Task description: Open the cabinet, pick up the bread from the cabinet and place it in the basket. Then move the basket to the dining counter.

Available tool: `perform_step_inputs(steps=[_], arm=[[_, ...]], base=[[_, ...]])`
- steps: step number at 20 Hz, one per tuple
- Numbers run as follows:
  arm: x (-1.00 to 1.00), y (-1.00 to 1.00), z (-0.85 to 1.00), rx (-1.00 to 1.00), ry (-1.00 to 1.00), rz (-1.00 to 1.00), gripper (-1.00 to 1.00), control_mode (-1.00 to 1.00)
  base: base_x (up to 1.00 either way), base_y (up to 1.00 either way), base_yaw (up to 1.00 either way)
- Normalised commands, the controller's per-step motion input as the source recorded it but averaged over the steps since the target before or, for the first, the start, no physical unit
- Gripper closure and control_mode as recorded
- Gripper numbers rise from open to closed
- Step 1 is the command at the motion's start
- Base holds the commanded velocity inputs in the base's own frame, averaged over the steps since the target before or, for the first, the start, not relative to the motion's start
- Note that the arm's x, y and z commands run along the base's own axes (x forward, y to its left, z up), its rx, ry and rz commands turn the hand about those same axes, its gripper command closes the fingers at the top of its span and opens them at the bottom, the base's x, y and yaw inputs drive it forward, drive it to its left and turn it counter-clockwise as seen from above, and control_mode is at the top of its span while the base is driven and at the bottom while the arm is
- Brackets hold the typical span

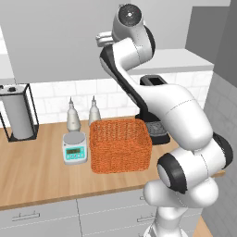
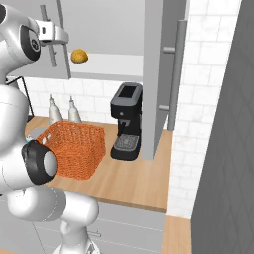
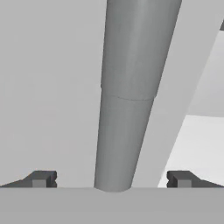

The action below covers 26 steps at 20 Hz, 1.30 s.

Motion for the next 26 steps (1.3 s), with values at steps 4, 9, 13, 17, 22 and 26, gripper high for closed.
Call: perform_step_inputs(steps=[4, 9, 13, 17, 22, 26], arm=[[0.46, 0.00, 0.00, 0.00, 0.00, 0.00, -1.00, -1.00], [0.21, 0.00, 0.00, 0.00, 0.00, 0.00, 1.00, -1.00], [0.23, 0.00, 0.00, 0.00, 0.00, 0.00, 1.00, -1.00], [0.20, 0.00, 0.00, 0.00, 0.00, 0.00, 1.00, -1.00], [0.08, 0.01, 0.00, 0.00, -0.02, 0.00, 1.00, -1.00], [-0.02, 0.19, 0.00, 0.00, -0.13, 0.00, 1.00, -1.00]], base=[[0.00, 0.00, 0.00], [0.00, 0.00, 0.00], [0.00, 0.00, 0.00], [0.00, 0.00, 0.00], [0.00, 0.00, 0.00], [0.00, 0.00, 0.00]])
